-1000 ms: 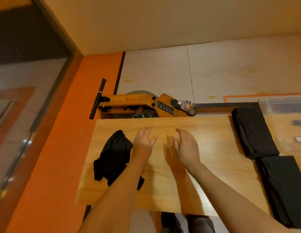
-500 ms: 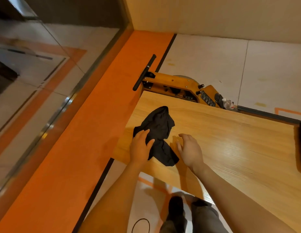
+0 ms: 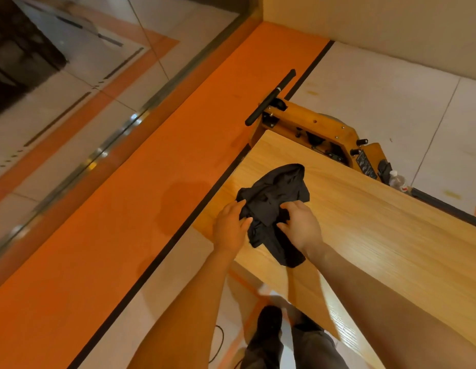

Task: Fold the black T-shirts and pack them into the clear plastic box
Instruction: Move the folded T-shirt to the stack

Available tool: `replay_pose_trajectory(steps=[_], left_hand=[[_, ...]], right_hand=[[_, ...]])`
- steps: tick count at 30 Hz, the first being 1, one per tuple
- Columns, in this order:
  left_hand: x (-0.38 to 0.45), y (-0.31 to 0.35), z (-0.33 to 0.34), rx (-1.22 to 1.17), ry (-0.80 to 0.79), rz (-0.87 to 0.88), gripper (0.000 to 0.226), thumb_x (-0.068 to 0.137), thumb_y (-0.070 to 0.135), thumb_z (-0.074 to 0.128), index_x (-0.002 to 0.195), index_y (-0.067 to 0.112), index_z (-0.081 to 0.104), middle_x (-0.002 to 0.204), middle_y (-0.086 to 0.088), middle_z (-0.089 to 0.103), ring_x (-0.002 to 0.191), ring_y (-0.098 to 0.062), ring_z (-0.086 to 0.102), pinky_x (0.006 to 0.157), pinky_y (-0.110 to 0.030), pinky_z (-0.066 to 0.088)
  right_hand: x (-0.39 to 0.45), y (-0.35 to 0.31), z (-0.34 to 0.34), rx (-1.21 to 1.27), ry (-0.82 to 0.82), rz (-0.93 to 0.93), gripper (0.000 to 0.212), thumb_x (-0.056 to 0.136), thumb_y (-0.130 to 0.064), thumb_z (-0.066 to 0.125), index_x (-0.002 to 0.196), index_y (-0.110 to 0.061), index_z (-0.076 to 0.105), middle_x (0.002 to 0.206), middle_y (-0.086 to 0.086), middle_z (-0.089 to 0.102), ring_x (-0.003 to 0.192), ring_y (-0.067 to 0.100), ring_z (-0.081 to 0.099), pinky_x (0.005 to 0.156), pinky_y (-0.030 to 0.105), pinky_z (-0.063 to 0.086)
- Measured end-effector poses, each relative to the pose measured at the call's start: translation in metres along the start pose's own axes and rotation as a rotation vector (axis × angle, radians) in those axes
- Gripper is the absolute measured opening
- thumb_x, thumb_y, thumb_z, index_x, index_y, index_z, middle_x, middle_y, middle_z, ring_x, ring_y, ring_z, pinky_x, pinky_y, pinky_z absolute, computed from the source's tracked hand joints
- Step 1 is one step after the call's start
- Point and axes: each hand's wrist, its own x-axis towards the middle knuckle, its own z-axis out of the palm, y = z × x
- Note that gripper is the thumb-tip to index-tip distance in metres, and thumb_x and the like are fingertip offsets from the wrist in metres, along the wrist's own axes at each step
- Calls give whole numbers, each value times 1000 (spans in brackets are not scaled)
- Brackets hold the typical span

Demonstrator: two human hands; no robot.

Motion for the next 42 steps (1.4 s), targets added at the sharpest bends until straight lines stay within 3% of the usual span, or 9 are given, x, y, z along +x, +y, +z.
replay_pose_trajectory(steps=[5,10,16,21,24,28,31,36,42], left_hand=[[3,-1,6,-20,4,-24,51,93,31,61,141,22,46,143,-3,47,132,-22,42,104,-40,42],[5,0,10,-22,-15,-35,52,94,29,60,143,22,43,146,-3,44,134,-21,40,107,-40,40],[10,7,13,-18,-32,-51,51,95,29,58,144,24,42,148,-1,42,136,-21,38,108,-40,39],[13,20,18,8,-62,-27,49,97,30,55,144,24,42,150,-1,39,138,-20,35,110,-36,37],[13,28,22,46,-80,-12,45,98,31,53,142,23,45,151,0,37,138,-21,35,110,-36,35],[13,35,25,116,-68,16,46,97,32,54,141,25,45,153,1,32,140,-22,30,112,-37,29],[13,38,26,144,-78,22,45,97,34,54,141,27,45,154,1,31,141,-21,28,112,-38,26],[15,37,27,193,-155,23,40,97,38,51,136,27,51,149,2,38,136,-21,34,110,-37,30],[7,37,25,238,-170,56,35,100,42,43,127,26,59,129,2,56,119,-21,48,99,-34,37]], right_hand=[[12,-6,8,60,31,78,61,86,-22,74,139,-12,45,125,10,55,115,30,54,90,41,49],[19,-1,8,155,61,136,41,95,-10,57,134,-11,46,89,1,58,77,23,57,63,38,45],[20,27,-1,286,210,173,17,96,-10,53,103,-7,68,90,11,67,75,26,60,62,37,46],[17,42,-10,448,244,275,16,98,-18,55,89,-8,65,83,8,66,80,28,62,69,38,48],[14,44,-15,542,234,341,12,97,-18,58,102,-8,63,89,3,63,90,26,61,74,33,44],[13,44,-18,623,229,394,48,95,-14,60,139,-13,43,87,-6,56,88,18,59,83,37,51],[13,43,-20,613,260,416,48,98,-24,56,142,-14,40,88,-4,58,84,17,59,82,37,51],[22,50,-17,643,299,550,30,92,-31,66,110,-9,56,101,6,62,92,25,59,79,36,47],[31,54,-16,757,340,637,19,92,-13,66,82,-7,51,80,11,51,76,24,47,72,35,39]])
